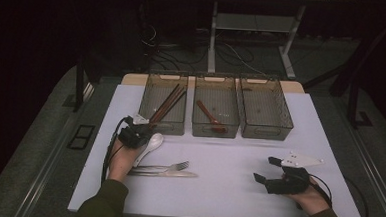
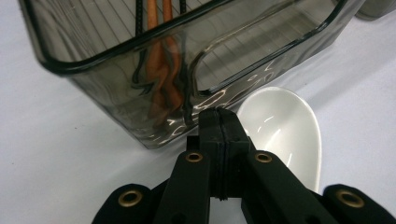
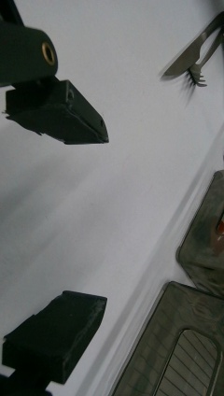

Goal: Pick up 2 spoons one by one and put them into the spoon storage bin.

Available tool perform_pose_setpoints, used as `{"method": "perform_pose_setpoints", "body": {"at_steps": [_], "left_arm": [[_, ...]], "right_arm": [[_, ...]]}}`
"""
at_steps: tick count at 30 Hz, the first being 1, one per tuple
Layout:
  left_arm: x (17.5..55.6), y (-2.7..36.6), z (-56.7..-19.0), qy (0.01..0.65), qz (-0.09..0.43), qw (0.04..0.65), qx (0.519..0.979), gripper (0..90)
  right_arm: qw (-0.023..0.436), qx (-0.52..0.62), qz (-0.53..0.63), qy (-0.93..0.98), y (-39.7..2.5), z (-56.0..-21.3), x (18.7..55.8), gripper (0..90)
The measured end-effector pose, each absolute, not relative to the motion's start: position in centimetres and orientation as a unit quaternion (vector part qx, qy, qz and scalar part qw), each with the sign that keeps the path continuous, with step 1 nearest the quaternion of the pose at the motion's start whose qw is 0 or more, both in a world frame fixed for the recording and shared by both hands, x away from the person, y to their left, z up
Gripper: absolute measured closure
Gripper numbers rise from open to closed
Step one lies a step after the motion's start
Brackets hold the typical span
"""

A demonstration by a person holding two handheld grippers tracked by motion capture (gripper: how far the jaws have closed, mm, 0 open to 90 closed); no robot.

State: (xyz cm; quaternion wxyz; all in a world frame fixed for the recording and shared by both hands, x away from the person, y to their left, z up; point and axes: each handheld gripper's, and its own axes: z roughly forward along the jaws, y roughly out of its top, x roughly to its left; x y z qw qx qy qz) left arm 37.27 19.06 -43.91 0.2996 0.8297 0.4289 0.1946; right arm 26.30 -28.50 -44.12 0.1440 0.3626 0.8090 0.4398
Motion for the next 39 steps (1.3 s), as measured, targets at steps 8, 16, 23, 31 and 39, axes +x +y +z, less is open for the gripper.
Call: {"method": "perform_pose_setpoints", "body": {"at_steps": [8, 16, 23, 31, 39], "left_arm": [[37.4, 18.0, -43.9, 0.405, 0.181, 0.304, 0.843, 89.3], [37.5, 17.1, -44.1, 0.384, 0.156, 0.313, 0.855, 89.3], [37.2, 16.1, -44.0, 0.355, 0.133, 0.330, 0.864, 89.3], [36.9, 16.9, -43.5, 0.362, 0.148, 0.340, 0.855, 83.9], [35.7, 18.0, -42.9, 0.351, 0.110, 0.395, 0.842, 54.9]], "right_arm": [[0.144, 0.361, 0.440, 0.810, -28.5, -44.1, 26.3, 17.6], [0.145, 0.359, 0.440, 0.811, -28.4, -44.1, 26.3, 17.6], [0.146, 0.358, 0.440, 0.811, -28.4, -44.0, 26.3, 17.6], [0.146, 0.357, 0.438, 0.812, -28.4, -44.1, 26.3, 17.6], [0.146, 0.355, 0.434, 0.815, -28.3, -44.2, 26.3, 17.6]]}}
